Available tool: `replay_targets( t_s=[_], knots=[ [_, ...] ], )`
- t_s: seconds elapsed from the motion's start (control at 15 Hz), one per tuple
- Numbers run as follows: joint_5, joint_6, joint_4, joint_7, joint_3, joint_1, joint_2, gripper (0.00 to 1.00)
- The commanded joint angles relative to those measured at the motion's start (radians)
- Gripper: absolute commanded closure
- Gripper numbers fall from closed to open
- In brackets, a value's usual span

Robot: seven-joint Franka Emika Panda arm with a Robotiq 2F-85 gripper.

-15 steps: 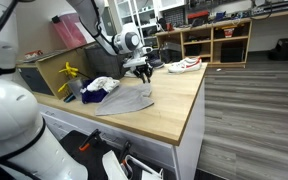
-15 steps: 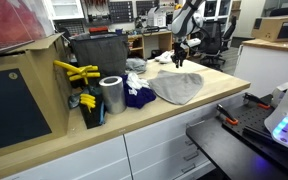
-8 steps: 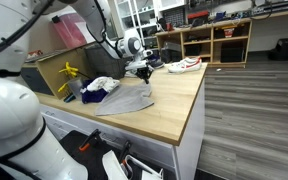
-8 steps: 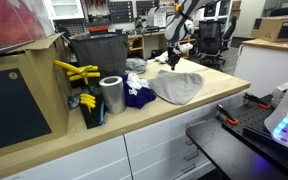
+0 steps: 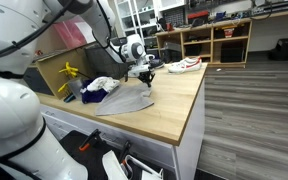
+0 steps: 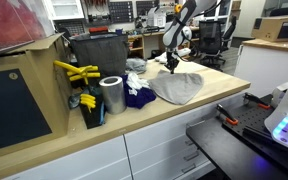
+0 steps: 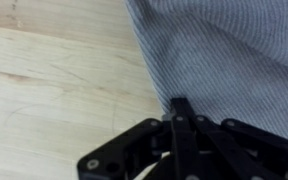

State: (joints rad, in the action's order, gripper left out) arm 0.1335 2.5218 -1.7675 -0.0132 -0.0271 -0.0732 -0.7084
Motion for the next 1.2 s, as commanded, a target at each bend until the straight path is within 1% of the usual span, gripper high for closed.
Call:
replay_targets(
  t_s=[0.0, 0.27, 0.47, 0.73, 1.13],
  knots=[
    [0.051, 0.009, 0.018, -0.029, -0.057, -0.022, -0.015, 1.00],
    [0.093, 0.014, 0.004, -0.028, -0.101, -0.016, -0.013, 1.00],
    [0.070, 0.025, -0.006, -0.022, -0.090, 0.000, 0.012, 1.00],
    [0.016, 0.032, 0.011, -0.010, -0.042, 0.017, 0.035, 1.00],
    [-0.132, 0.003, 0.038, 0.017, 0.081, 0.046, 0.018, 1.00]
  ],
)
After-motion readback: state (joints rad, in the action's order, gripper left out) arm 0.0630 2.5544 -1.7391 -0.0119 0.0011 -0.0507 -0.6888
